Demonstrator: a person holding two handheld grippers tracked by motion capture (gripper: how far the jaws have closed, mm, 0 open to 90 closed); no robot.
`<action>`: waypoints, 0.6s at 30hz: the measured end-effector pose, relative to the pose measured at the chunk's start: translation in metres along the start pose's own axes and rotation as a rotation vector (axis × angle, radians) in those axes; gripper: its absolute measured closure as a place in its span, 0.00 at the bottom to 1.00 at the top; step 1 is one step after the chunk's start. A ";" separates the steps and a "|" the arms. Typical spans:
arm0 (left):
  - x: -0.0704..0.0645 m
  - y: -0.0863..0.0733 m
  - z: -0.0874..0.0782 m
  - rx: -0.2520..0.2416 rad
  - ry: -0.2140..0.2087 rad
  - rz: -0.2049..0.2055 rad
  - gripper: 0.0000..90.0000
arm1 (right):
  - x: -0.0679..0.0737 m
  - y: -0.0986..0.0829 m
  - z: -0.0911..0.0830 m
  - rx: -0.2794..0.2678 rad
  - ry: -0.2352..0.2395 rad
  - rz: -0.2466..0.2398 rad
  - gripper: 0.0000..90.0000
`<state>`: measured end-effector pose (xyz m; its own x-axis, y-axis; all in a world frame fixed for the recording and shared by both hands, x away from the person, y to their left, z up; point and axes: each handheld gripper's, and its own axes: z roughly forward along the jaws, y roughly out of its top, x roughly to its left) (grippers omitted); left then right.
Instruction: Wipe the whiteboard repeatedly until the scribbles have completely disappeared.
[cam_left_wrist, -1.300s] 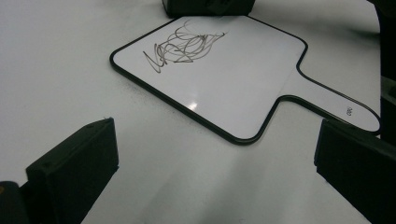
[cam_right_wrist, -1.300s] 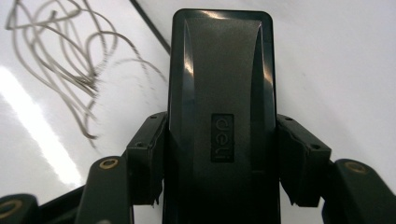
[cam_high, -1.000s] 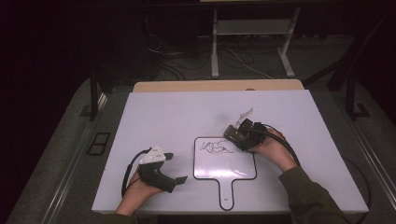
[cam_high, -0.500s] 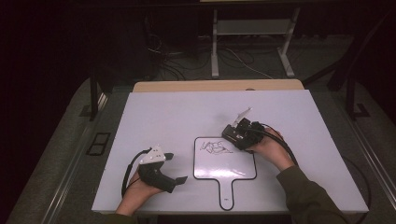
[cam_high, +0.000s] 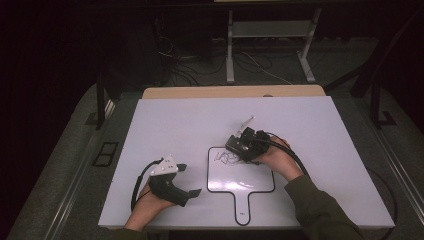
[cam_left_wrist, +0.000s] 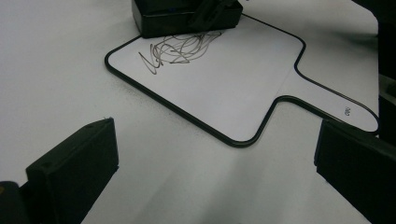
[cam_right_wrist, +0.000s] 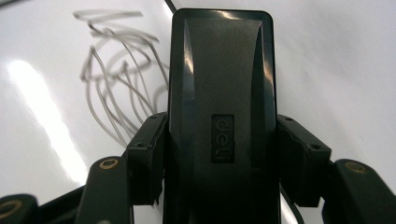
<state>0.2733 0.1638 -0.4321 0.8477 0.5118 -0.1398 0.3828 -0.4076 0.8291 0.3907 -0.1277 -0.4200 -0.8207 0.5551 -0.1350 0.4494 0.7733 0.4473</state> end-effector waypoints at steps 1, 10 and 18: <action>0.000 0.000 0.000 0.000 -0.001 0.001 0.00 | 0.001 0.003 0.001 0.000 0.001 -0.008 0.43; 0.000 0.000 -0.001 -0.002 0.001 -0.005 0.00 | 0.001 0.007 0.003 0.013 0.002 -0.011 0.43; 0.000 0.000 0.000 0.000 -0.001 -0.003 0.00 | 0.001 -0.006 -0.004 0.006 0.011 -0.014 0.43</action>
<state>0.2736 0.1640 -0.4324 0.8471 0.5120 -0.1427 0.3850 -0.4060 0.8288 0.3855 -0.1330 -0.4196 -0.8309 0.5406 -0.1315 0.4398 0.7830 0.4399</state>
